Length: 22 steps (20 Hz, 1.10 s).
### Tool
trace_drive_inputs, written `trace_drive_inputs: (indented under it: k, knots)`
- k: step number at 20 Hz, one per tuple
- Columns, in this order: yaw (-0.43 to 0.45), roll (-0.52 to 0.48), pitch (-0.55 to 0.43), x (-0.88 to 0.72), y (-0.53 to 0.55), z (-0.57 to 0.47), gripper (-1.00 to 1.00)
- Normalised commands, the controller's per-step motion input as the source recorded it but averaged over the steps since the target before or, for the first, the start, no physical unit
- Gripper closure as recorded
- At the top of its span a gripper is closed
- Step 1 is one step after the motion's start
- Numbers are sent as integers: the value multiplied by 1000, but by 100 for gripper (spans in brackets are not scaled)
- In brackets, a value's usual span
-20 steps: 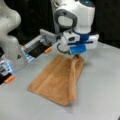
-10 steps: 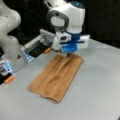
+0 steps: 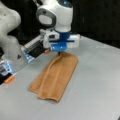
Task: Folding a towel twice
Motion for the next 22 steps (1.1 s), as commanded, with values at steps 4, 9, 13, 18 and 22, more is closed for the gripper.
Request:
trace_drive_inputs:
  k: [4, 9, 13, 18, 22]
  knots:
    - [-105, 220, -136, -164, 145, -135, 100]
    - [-69, 173, -147, -67, 170, -175, -100]
    - [-66, 151, -149, -85, 74, -168, -100]
    - [-66, 138, -119, -169, 23, -98, -100]
    - [-61, 136, -107, -206, 18, -81, -100]
